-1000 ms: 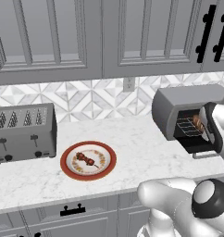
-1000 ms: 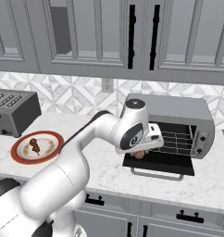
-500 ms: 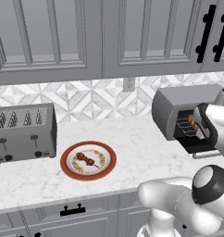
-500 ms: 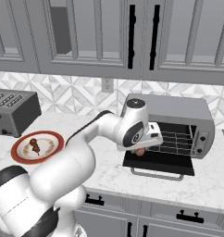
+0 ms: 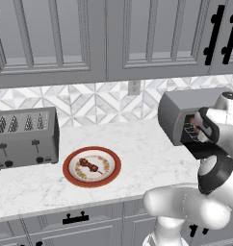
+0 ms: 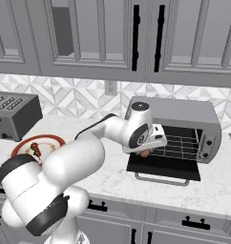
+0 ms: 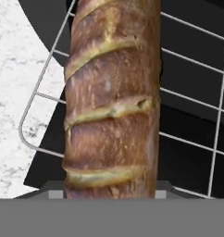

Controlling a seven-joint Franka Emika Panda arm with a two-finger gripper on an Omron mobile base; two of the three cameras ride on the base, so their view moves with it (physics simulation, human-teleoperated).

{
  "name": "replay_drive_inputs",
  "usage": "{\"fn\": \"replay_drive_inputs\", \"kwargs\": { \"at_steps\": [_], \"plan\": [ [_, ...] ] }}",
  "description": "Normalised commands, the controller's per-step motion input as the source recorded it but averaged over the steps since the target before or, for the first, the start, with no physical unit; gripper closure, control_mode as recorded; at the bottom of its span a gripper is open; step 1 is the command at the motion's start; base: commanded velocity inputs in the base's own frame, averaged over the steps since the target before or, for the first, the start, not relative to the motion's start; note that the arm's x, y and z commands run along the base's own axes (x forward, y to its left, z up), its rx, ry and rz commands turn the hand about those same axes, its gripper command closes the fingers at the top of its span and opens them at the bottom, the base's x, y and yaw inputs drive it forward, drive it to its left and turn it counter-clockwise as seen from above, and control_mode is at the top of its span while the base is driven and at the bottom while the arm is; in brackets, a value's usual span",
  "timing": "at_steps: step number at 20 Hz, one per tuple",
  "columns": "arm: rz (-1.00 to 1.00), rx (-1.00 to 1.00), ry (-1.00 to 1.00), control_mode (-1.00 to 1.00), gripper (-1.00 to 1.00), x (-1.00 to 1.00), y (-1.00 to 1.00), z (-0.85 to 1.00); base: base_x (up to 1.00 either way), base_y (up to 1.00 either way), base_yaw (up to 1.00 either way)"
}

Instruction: Pick up the kebab skewer and baguette bread, and place them inside the toaster oven. Close the toaster oven door and start by setting the timer.

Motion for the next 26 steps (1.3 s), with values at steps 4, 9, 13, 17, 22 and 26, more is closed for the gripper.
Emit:
{"fn": "replay_drive_inputs", "kwargs": {
  "at_steps": [4, 9, 13, 17, 22, 26],
  "plan": [
    [0.00, 0.00, 0.00, -1.00, 1.00, 0.33, -0.11, -0.03, 0.00, 0.00, 0.00],
    [0.00, 0.01, 0.00, -1.00, 1.00, 0.24, -0.11, 0.00, 0.00, 0.00, 0.00],
    [0.00, 0.00, 0.00, -1.00, 1.00, 0.01, -0.03, 0.00, 0.00, 0.00, 0.00],
    [-0.02, 0.02, 0.00, -1.00, 1.00, 0.02, 0.00, 0.00, 0.00, 0.00, 0.00],
    [-0.03, 0.04, -0.02, -1.00, 1.00, 0.00, 0.00, -0.12, 0.00, 0.00, 0.00],
    [-0.03, 0.04, -0.05, -1.00, 1.00, 0.05, 0.00, -0.18, 0.00, 0.00, 0.00]
  ]
}}
